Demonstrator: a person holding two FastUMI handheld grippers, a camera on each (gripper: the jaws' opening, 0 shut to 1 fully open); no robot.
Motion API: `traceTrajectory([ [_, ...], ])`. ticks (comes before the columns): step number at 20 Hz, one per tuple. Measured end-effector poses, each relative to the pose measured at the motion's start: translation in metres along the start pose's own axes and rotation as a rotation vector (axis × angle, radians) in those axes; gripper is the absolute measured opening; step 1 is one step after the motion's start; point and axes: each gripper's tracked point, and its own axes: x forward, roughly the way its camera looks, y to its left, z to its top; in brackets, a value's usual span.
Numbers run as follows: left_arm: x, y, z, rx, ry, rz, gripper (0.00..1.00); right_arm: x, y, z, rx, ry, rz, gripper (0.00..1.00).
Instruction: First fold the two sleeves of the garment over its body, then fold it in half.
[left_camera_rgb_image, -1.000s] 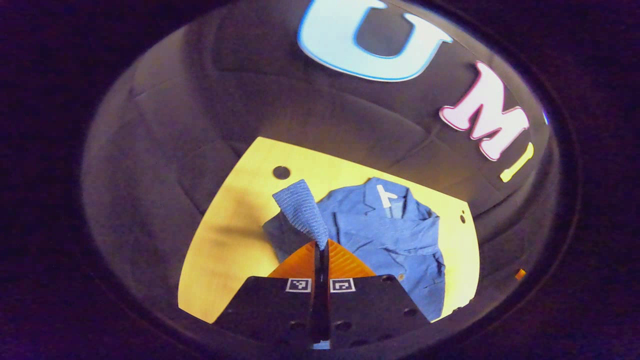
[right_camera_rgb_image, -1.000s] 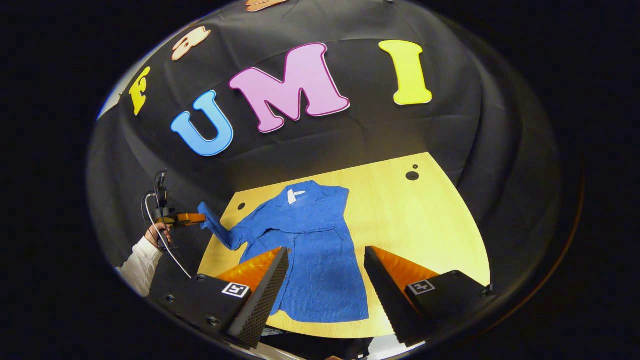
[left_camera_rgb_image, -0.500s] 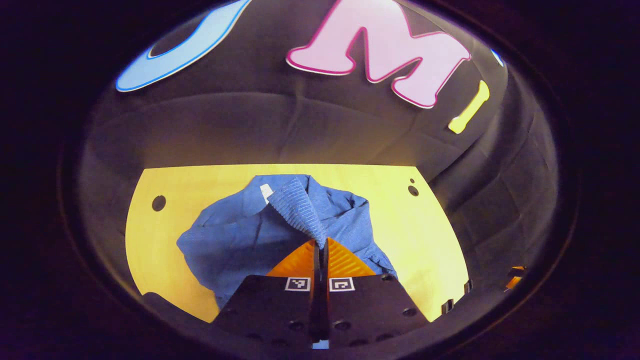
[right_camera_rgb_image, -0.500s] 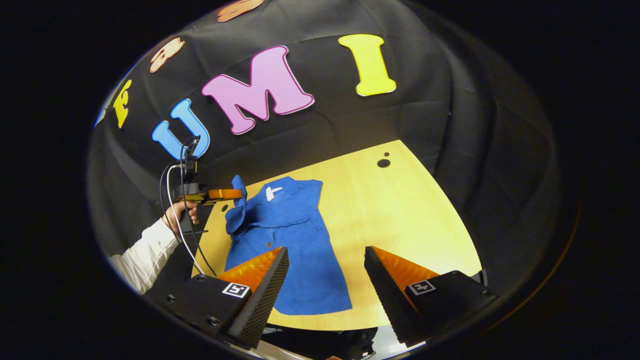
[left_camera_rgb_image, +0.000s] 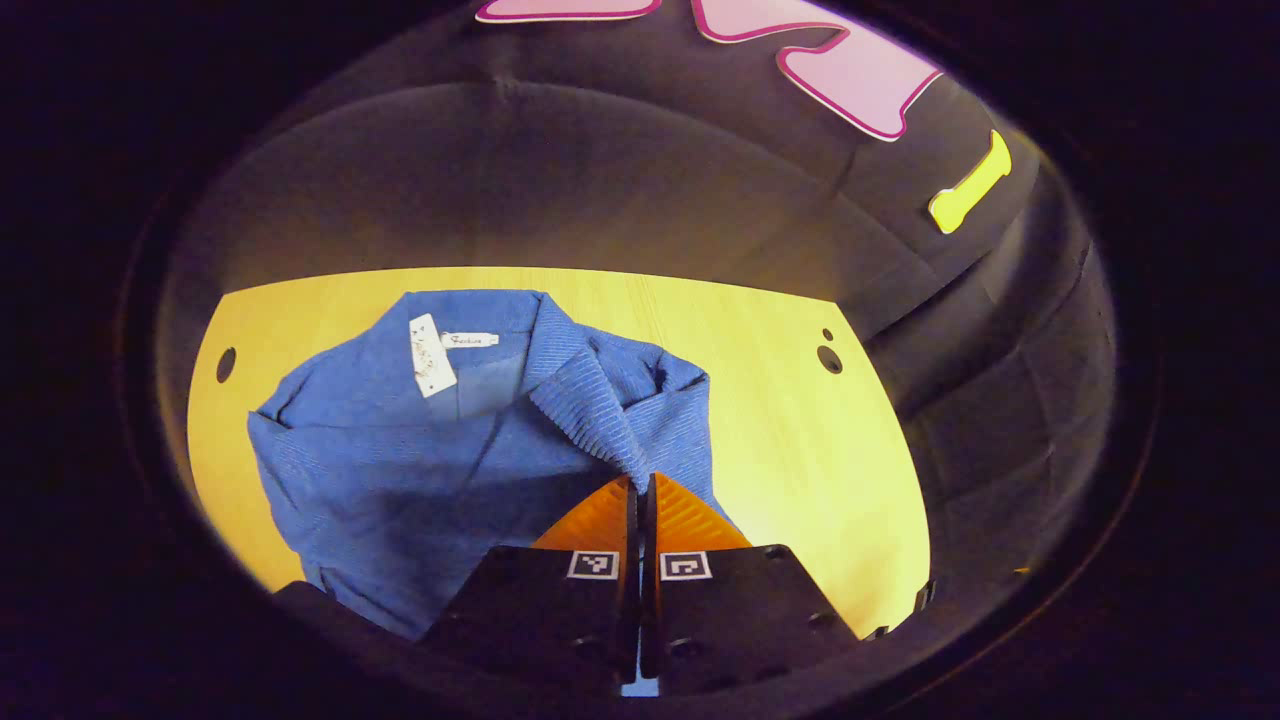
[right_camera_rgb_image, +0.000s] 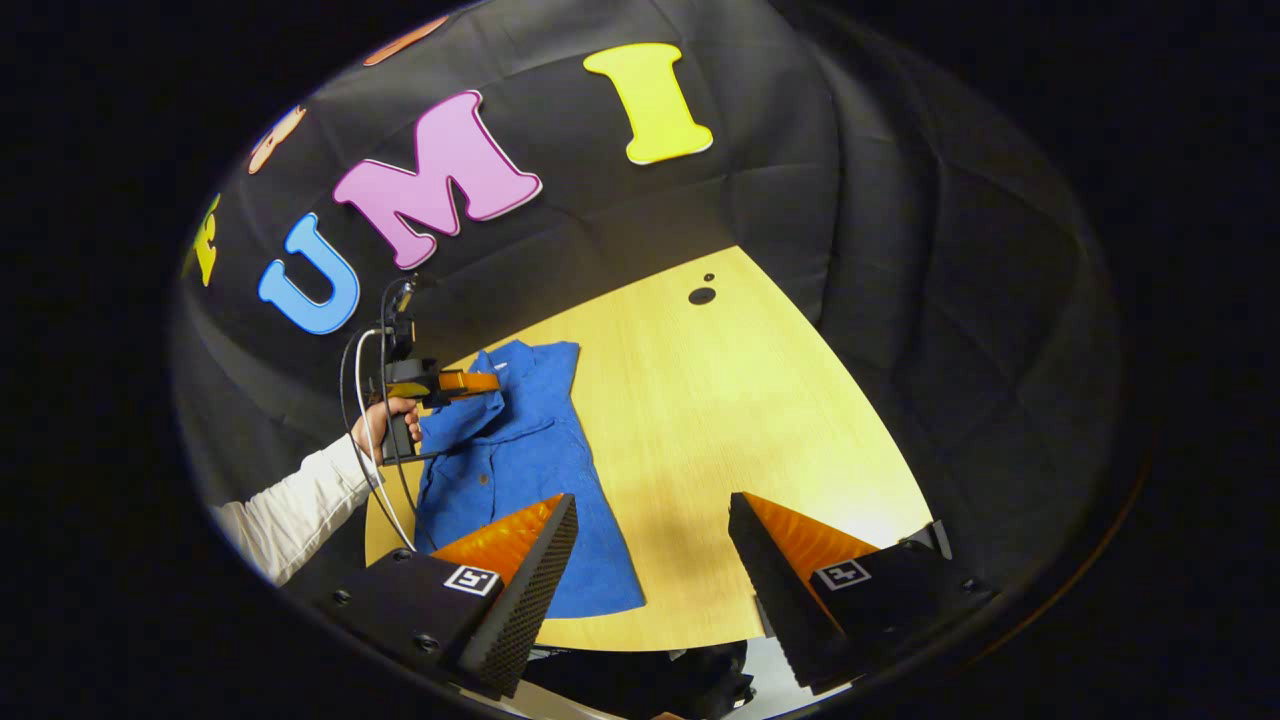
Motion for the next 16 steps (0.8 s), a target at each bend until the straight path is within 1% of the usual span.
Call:
traceTrajectory([
  [1, 0.003, -0.007, 0.001, -0.003, -0.010, -0.023, 0.07, 0.006, -0.003, 0.000, 0.001, 0.017, 0.010, 0.98],
  [3, 0.010, -0.014, 0.005, 0.011, -0.033, -0.043, 0.10, 0.016, -0.005, 0.004, 0.002, 0.034, 0.031, 0.98],
  [4, 0.009, -0.020, 0.008, 0.024, -0.047, -0.054, 0.22, 0.020, -0.007, 0.006, -0.003, 0.038, 0.039, 0.98],
  [5, 0.009, -0.025, 0.010, 0.044, -0.061, -0.058, 0.47, 0.024, -0.008, 0.009, -0.008, 0.040, 0.047, 0.98],
  [6, 0.007, -0.027, 0.012, 0.071, -0.075, -0.046, 0.54, 0.030, -0.008, 0.010, -0.015, 0.043, 0.052, 0.98],
  [7, 0.001, -0.024, 0.010, 0.096, -0.083, -0.015, 0.62, 0.035, -0.008, 0.010, -0.023, 0.046, 0.055, 0.98],
  [8, -0.006, -0.018, 0.007, 0.121, -0.087, 0.020, 0.71, 0.040, -0.005, 0.008, -0.030, 0.047, 0.062, 0.98],
  [9, -0.017, -0.010, 0.002, 0.132, -0.107, 0.070, 0.77, 0.046, -0.002, 0.004, -0.035, 0.053, 0.065, 0.98],
  [10, -0.030, 0.003, 0.001, 0.128, -0.152, 0.137, 0.82, 0.054, 0.001, 0.000, -0.044, 0.054, 0.062, 0.98],
  [11, -0.046, 0.021, -0.011, 0.115, -0.166, 0.196, 0.87, 0.059, 0.003, -0.007, -0.058, 0.062, 0.061, 0.98],
  [12, -0.061, 0.035, -0.029, 0.088, -0.153, 0.223, 0.87, 0.066, 0.007, -0.016, -0.072, 0.077, 0.060, 0.98],
  [14, -0.099, 0.050, -0.072, 0.016, -0.137, 0.221, 0.87, 0.077, 0.019, -0.031, -0.105, 0.098, 0.064, 0.98],
  [16, -0.137, 0.088, -0.128, -0.045, -0.108, 0.267, 0.85, 0.086, 0.035, -0.053, -0.161, 0.124, 0.074, 0.98],
])
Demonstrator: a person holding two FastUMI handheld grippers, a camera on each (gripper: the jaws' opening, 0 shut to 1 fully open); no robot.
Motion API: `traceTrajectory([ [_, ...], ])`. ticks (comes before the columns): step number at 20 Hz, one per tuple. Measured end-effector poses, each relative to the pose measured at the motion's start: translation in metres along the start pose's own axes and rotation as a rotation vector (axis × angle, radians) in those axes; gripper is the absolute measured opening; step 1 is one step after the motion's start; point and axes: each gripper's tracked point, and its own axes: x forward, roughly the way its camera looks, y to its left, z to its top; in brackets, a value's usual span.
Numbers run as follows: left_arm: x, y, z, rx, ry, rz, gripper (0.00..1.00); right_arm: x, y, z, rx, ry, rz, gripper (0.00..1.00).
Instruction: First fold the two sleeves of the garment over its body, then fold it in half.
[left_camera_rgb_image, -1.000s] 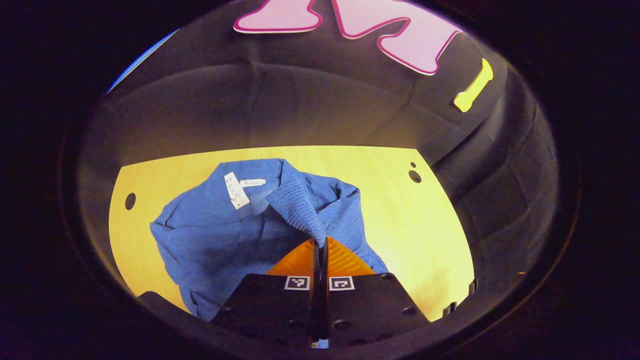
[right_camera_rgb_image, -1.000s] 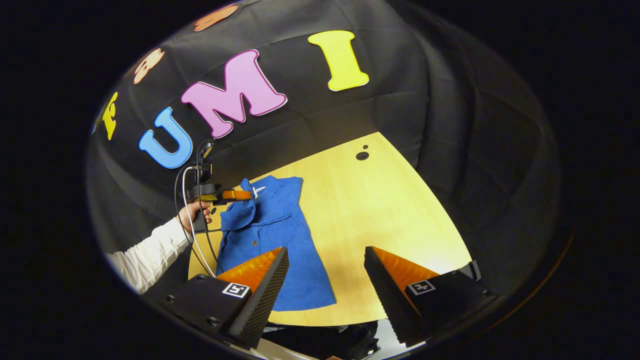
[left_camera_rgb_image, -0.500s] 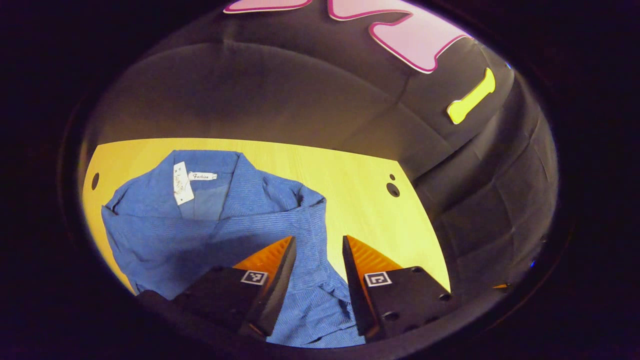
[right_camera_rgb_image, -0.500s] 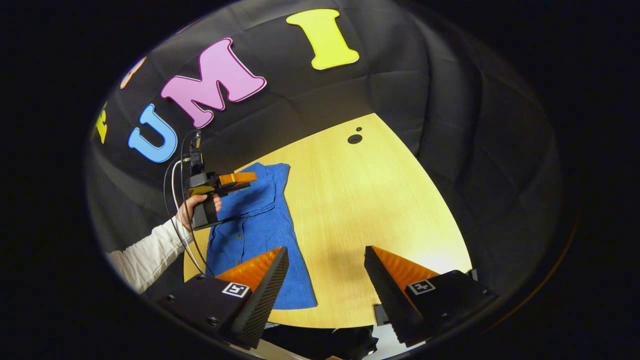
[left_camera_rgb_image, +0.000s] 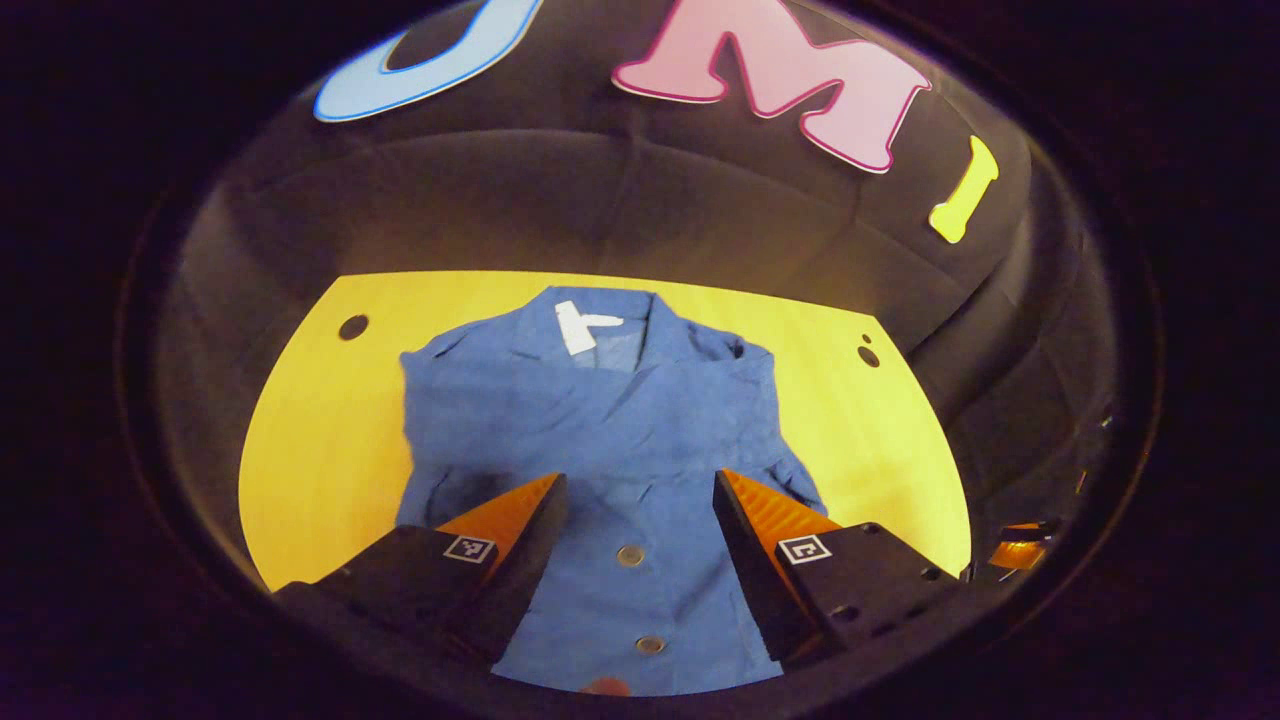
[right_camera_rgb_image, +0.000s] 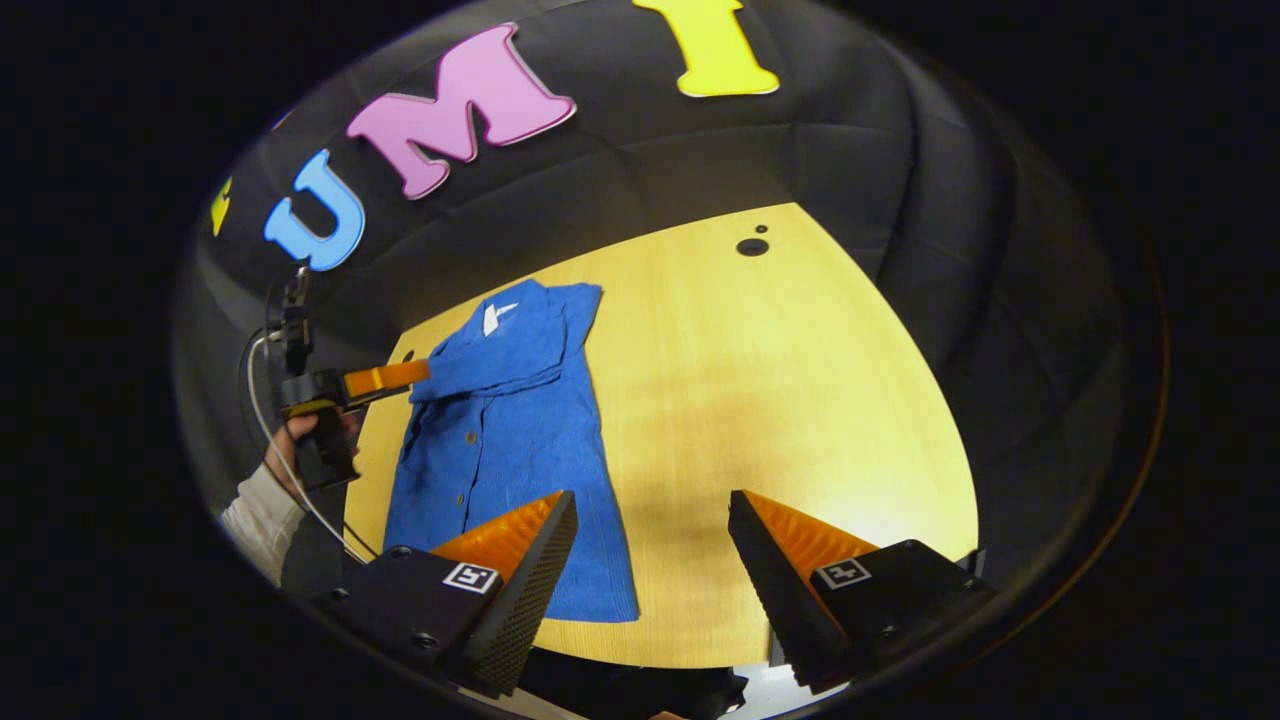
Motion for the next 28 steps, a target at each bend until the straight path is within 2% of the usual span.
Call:
traceTrajectory([
  [4, -0.052, 0.075, -0.104, -0.038, 0.116, 0.128, 0.86, 0.024, 0.039, -0.036, -0.064, 0.076, 0.033, 0.98],
  [5, -0.061, 0.089, -0.129, -0.044, 0.157, 0.149, 0.89, 0.029, 0.045, -0.047, -0.080, 0.099, 0.033, 0.98],
  [7, -0.069, 0.114, -0.175, -0.075, 0.243, 0.192, 0.86, 0.039, 0.056, -0.070, -0.105, 0.170, 0.028, 0.98],
  [10, -0.076, 0.132, -0.222, -0.177, 0.371, 0.183, 0.86, 0.058, 0.063, -0.098, -0.138, 0.269, 0.000, 0.99],
  [14, -0.074, 0.161, -0.252, -0.167, 0.439, 0.242, 0.86, 0.061, 0.057, -0.135, -0.171, 0.374, -0.052, 0.99],
  [19, -0.066, 0.157, -0.265, -0.145, 0.483, 0.213, 0.86, 0.061, 0.037, -0.169, -0.157, 0.440, -0.113, 0.99],
  [20, -0.066, 0.154, -0.266, -0.132, 0.489, 0.207, 0.82, 0.061, 0.030, -0.175, -0.163, 0.450, -0.132, 0.99],
  [23, -0.059, 0.149, -0.270, -0.128, 0.509, 0.172, 0.86, 0.066, 0.015, -0.187, -0.156, 0.463, -0.179, 0.99],
  [24, -0.062, 0.149, -0.270, -0.121, 0.512, 0.193, 0.86, 0.070, 0.016, -0.189, -0.147, 0.465, -0.180, 0.99],
  [28, -0.056, 0.144, -0.269, -0.089, 0.521, 0.193, 0.83, 0.079, 0.018, -0.191, -0.153, 0.474, -0.203, 0.97],
])
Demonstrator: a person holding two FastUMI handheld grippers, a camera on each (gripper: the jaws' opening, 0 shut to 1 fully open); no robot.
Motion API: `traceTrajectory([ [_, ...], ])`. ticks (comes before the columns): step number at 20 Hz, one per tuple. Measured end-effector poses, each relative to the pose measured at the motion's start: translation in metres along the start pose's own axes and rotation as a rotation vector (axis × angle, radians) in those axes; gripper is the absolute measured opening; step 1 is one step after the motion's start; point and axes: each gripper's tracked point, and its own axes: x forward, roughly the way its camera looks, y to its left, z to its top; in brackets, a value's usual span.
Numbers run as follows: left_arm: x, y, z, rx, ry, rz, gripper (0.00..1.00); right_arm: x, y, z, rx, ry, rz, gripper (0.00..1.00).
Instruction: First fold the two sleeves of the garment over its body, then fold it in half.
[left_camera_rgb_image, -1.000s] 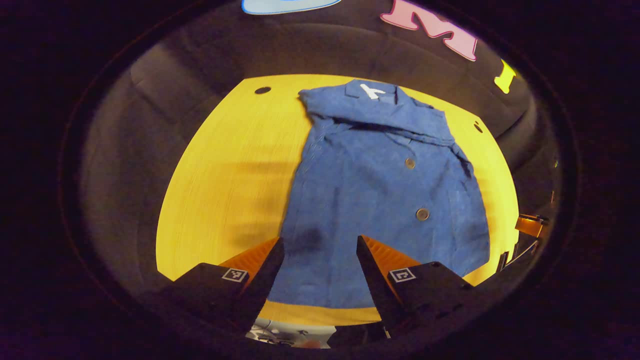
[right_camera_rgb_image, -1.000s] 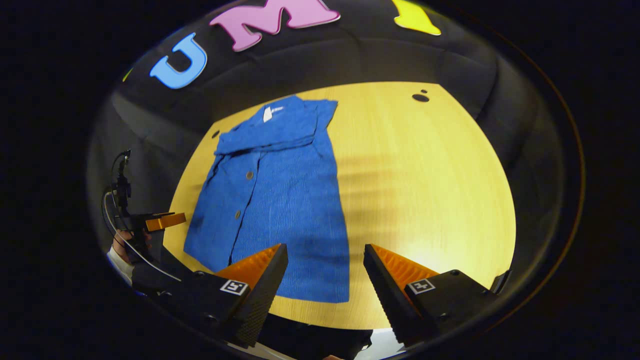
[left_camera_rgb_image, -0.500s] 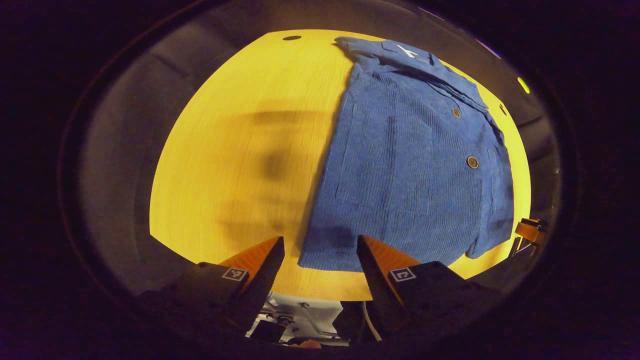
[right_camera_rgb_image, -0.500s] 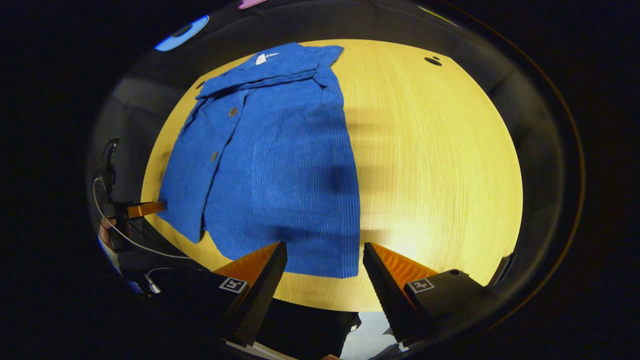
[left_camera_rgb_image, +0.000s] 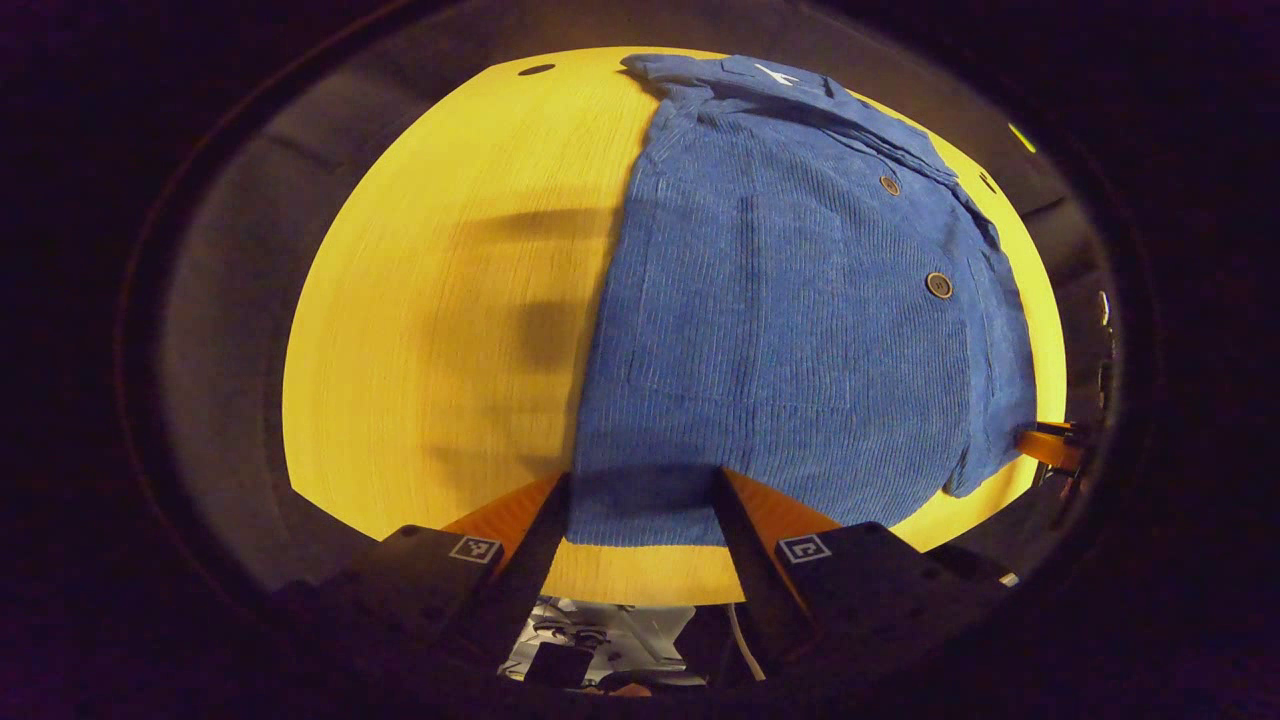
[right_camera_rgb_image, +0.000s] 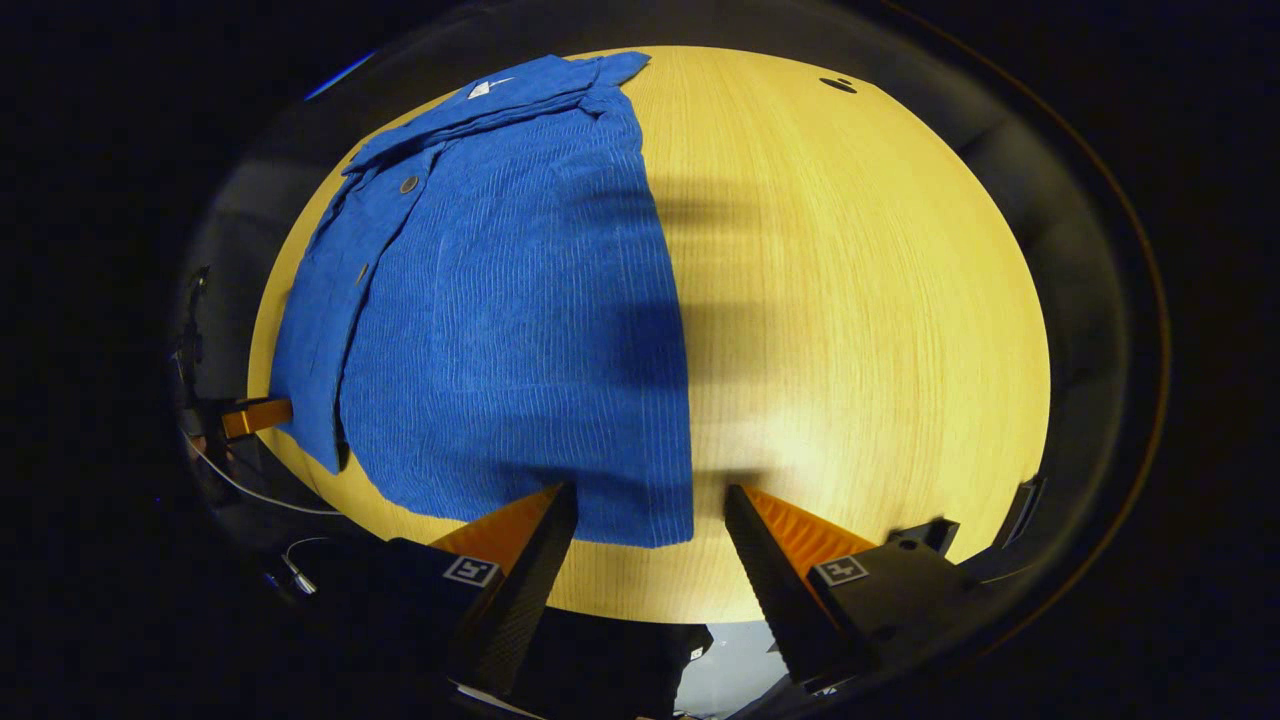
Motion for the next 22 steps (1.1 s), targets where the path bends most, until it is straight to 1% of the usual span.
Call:
traceTrajectory([
  [2, 0.000, 0.001, -0.002, 0.010, -0.002, 0.002, 0.83, 0.002, 0.004, 0.001, -0.006, 0.007, -0.009, 0.93],
  [3, 0.000, -0.001, -0.003, 0.012, 0.002, -0.001, 0.83, 0.003, 0.010, 0.000, -0.008, 0.006, 0.007, 0.77],
  [4, 0.001, -0.003, -0.007, 0.014, 0.017, -0.011, 0.82, 0.004, 0.022, -0.004, 0.003, 0.020, 0.052, 0.78],
  [5, 0.001, -0.010, -0.003, 0.008, -0.007, -0.039, 0.72, 0.001, 0.031, -0.004, 0.009, 0.024, 0.074, 0.48],
  [6, -0.001, -0.012, -0.001, 0.005, -0.002, -0.031, 0.38, 0.002, 0.035, -0.005, -0.006, 0.033, 0.100, 0.17],
  [7, 0.000, -0.012, 0.001, 0.020, -0.005, -0.034, 0.04, 0.001, 0.037, 0.000, 0.009, 0.013, 0.119, 0.13],
  [9, 0.000, -0.015, 0.000, 0.017, -0.017, -0.087, 0.05, -0.005, 0.038, 0.007, 0.037, -0.014, 0.144, 0.08],
  [10, -0.005, -0.018, 0.002, 0.000, -0.024, -0.120, 0.00, -0.009, 0.041, 0.013, 0.045, -0.037, 0.163, 0.06],
  [11, -0.010, -0.023, 0.004, -0.007, -0.039, -0.154, 0.00, -0.018, 0.045, 0.023, 0.046, -0.059, 0.175, 0.05],
  [13, -0.024, -0.026, 0.012, -0.009, -0.085, -0.193, 0.00, -0.035, 0.048, 0.038, 0.046, -0.115, 0.186, 0.05],
  [16, -0.053, -0.028, 0.028, 0.038, -0.167, -0.195, 0.00, -0.061, 0.050, 0.061, 0.048, -0.189, 0.182, 0.05],
  [17, -0.065, -0.031, 0.033, 0.050, -0.192, -0.212, 0.00, -0.072, 0.051, 0.071, 0.039, -0.220, 0.177, 0.05],
  [20, -0.105, -0.047, 0.059, 0.019, -0.277, -0.310, 0.00, -0.107, 0.062, 0.103, 0.035, -0.319, 0.189, 0.05],
  [22, -0.129, -0.050, 0.080, 0.003, -0.339, -0.348, 0.00, -0.132, 0.066, 0.121, 0.037, -0.377, 0.195, 0.05],
])
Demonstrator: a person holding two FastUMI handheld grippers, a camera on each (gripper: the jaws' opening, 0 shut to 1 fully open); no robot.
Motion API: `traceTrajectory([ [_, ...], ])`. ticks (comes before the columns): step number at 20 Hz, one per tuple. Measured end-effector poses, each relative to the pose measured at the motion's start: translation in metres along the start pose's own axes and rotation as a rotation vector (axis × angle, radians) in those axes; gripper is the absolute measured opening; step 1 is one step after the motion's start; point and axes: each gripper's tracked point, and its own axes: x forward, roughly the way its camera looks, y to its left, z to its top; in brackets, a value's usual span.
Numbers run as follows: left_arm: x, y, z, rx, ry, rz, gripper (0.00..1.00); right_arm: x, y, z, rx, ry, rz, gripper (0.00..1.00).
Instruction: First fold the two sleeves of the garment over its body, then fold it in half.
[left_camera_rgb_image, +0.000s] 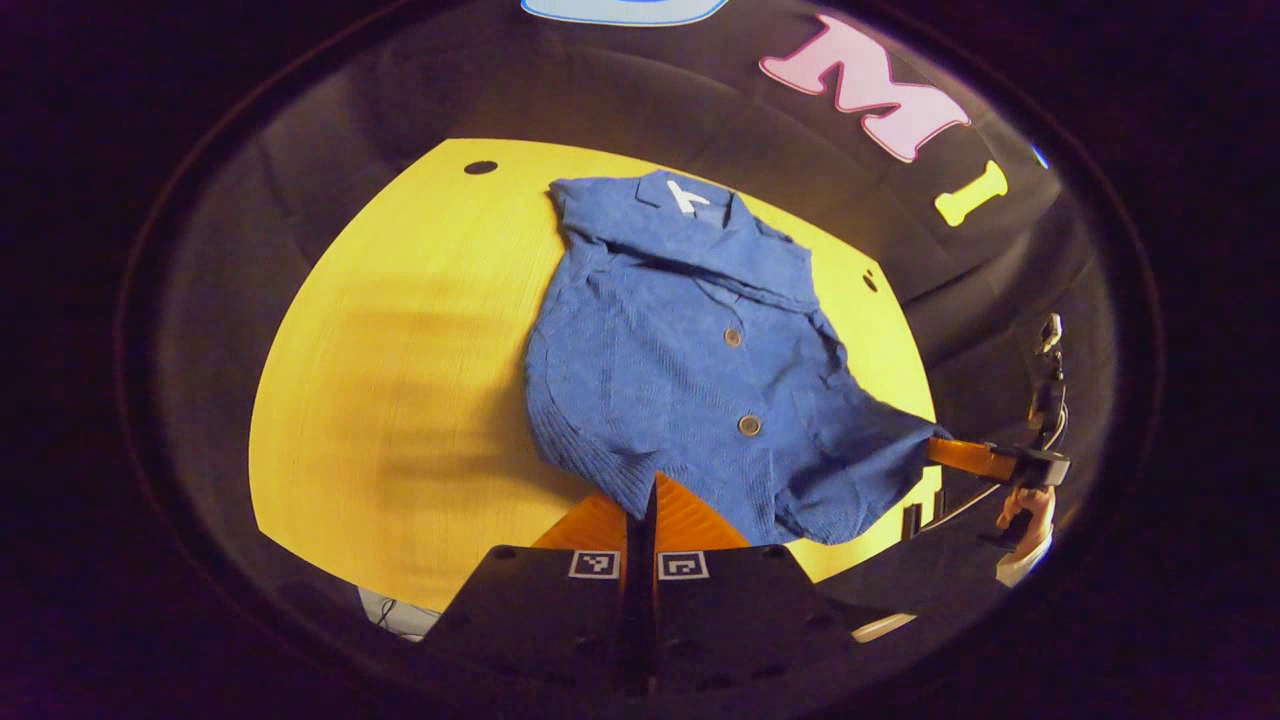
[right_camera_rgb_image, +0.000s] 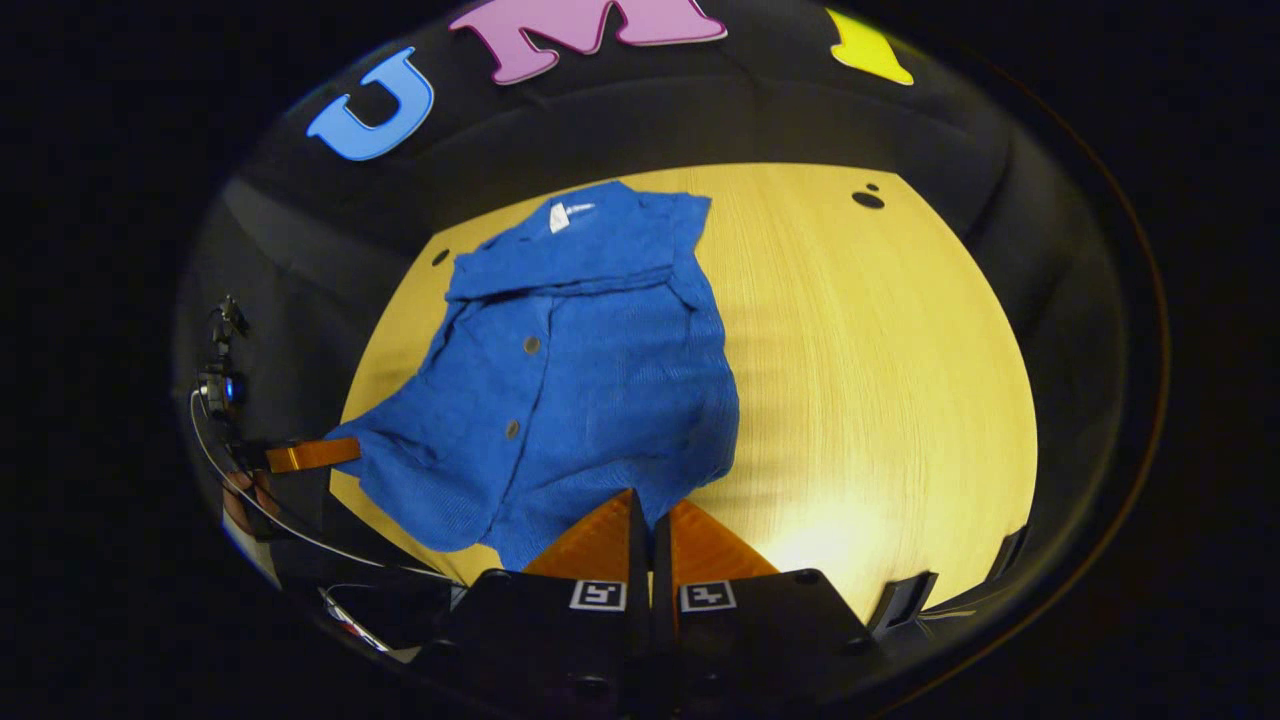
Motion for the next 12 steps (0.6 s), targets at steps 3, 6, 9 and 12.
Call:
traceTrajectory([
  [3, -0.019, -0.007, 0.045, 0.025, -0.065, -0.014, 0.00, -0.015, 0.013, 0.046, 0.024, -0.098, -0.006, 0.05],
  [6, -0.034, -0.009, 0.085, 0.085, -0.104, 0.009, 0.00, -0.033, 0.021, 0.098, 0.060, -0.208, -0.023, 0.05],
  [9, -0.041, -0.010, 0.131, 0.090, -0.125, 0.002, 0.00, -0.042, 0.031, 0.156, 0.056, -0.319, -0.043, 0.04],
  [12, -0.048, -0.004, 0.184, 0.078, -0.185, 0.032, 0.00, -0.026, 0.041, 0.221, 0.042, -0.384, -0.045, 0.05],
])
